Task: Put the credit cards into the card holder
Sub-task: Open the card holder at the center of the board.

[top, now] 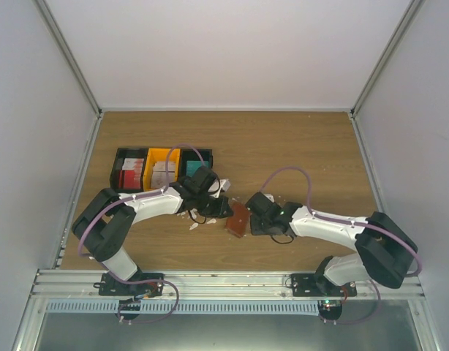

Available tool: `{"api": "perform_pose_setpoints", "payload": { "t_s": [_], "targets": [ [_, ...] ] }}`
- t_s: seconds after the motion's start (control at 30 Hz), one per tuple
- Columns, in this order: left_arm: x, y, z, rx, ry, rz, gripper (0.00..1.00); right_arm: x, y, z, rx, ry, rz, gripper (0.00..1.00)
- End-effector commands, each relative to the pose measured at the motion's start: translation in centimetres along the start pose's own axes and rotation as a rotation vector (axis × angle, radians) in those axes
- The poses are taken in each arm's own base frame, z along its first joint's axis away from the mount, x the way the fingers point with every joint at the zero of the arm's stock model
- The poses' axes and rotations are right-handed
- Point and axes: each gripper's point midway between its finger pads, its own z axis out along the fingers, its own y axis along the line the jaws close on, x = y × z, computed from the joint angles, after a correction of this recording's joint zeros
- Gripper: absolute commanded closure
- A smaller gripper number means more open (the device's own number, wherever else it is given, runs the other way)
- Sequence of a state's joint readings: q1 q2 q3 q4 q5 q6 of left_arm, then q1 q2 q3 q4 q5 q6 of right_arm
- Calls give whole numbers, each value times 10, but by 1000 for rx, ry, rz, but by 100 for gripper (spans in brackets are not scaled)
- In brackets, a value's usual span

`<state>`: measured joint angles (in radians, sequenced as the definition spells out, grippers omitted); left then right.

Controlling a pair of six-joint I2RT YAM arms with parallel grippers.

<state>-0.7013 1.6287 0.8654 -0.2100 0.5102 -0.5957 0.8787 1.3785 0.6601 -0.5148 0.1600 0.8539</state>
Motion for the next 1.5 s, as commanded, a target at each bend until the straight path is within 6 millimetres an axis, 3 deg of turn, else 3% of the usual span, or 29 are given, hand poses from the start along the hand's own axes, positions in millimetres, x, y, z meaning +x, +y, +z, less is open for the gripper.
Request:
{"api": "perform_pose_setpoints", "payload": {
  "t_s": [0.0,0.37,0.6,0.67,0.77,0.9,1.13,1.47],
  "targets": [
    [-9,-6,-7,13,-41,11,100,-11,15,-7,-98,-47,12,63],
    [-6,-4,-5,14,-35,10,100,-7,32,4,-253,2,68,71],
    [-6,0,-4,1,-44,3,99,-1,33,6,-268,30,67,95],
    [-6,3,-4,-14,-52,-1,90,-6,30,1,-254,8,64,99],
    [-7,6,-6,-28,-70,-5,56,-17,24,-8,-227,-20,58,100],
    [-12,1,-14,-23,-109,1,32,-34,13,-25,-180,-60,31,100],
    [-23,-9,-37,-22,-207,32,23,-57,8,-51,-188,-107,-18,99],
    [-34,-15,-58,-30,-315,58,24,-76,54,-78,-402,-127,-81,99]
  ]
}}
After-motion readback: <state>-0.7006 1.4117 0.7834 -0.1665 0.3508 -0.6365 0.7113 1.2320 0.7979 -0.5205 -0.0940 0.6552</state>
